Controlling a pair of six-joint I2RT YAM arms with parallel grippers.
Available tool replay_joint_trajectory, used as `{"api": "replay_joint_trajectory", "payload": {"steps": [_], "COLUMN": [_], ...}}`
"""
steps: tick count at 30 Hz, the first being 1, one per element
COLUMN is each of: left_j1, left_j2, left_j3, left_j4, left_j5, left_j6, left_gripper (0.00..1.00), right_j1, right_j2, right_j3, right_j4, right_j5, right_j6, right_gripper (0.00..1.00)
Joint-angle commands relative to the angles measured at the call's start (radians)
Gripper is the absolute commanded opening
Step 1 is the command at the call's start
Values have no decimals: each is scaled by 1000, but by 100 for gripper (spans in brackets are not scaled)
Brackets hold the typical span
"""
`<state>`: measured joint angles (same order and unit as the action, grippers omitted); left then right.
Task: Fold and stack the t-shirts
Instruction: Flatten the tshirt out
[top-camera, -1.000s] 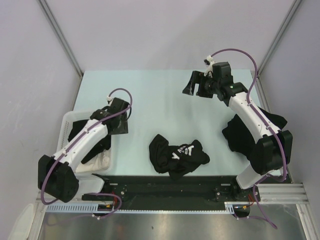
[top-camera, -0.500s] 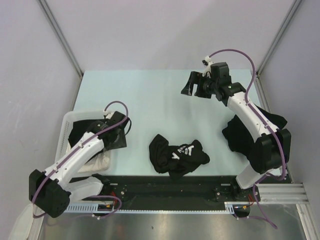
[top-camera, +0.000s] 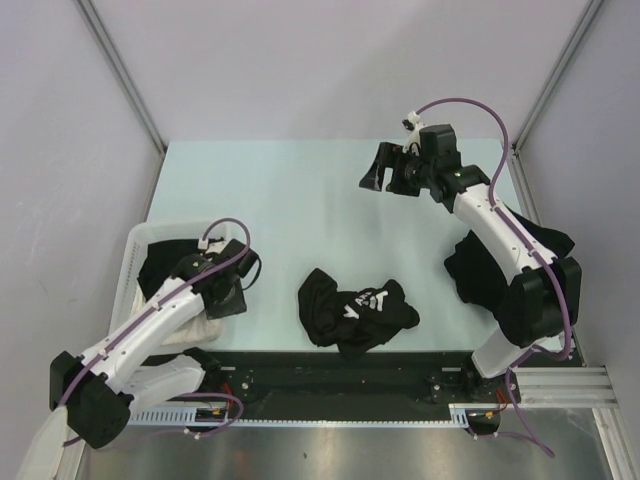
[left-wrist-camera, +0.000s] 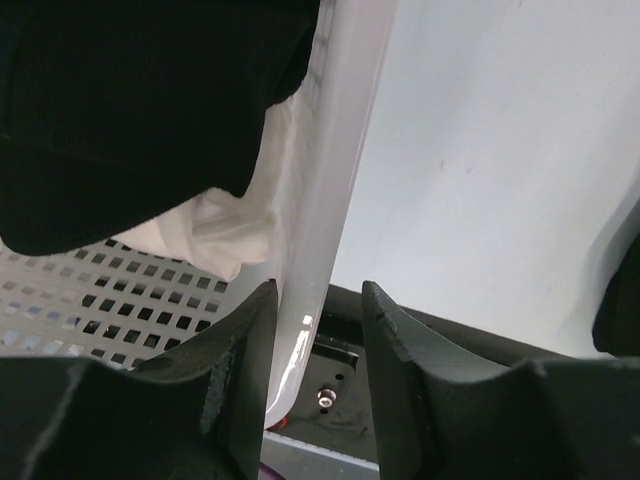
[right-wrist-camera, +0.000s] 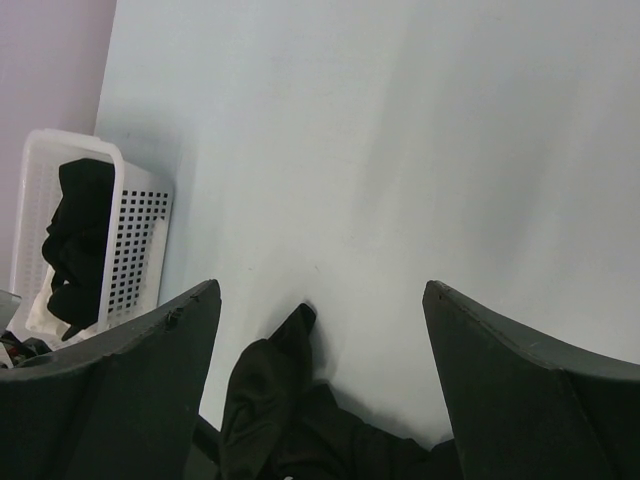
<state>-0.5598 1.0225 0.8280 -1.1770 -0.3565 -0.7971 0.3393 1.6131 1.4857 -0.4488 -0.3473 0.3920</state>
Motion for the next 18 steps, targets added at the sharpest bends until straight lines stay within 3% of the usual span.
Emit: {"api": "replay_joint_trajectory", "payload": {"steps": [1,6,11,14,18], "left_j1": [-31,-37,-37,-37,-37], "left_j2": [-13,-7,-2,-6,-10], "left_j3": [-27,-33,-32,-33,-43], "left_j4": [-41,-62,-98,-116,-142], "left_j5": [60,48,21,7,-7], "left_j6": [-77,-103,-126,-145,-162], "left_gripper": [44,38,8,0,0], "right_j1": [10,12,15,17,18], "right_j2": [5,8,8,8,10], "right_j3": [-2,-2,-2,-2,-2], "right_j4": [35,33,30,27,27], "right_j5": [-15,-16,-16,-16,-16], "right_j6": [7,7,5,2,5], "right_gripper": [88,88,88,88,88]}}
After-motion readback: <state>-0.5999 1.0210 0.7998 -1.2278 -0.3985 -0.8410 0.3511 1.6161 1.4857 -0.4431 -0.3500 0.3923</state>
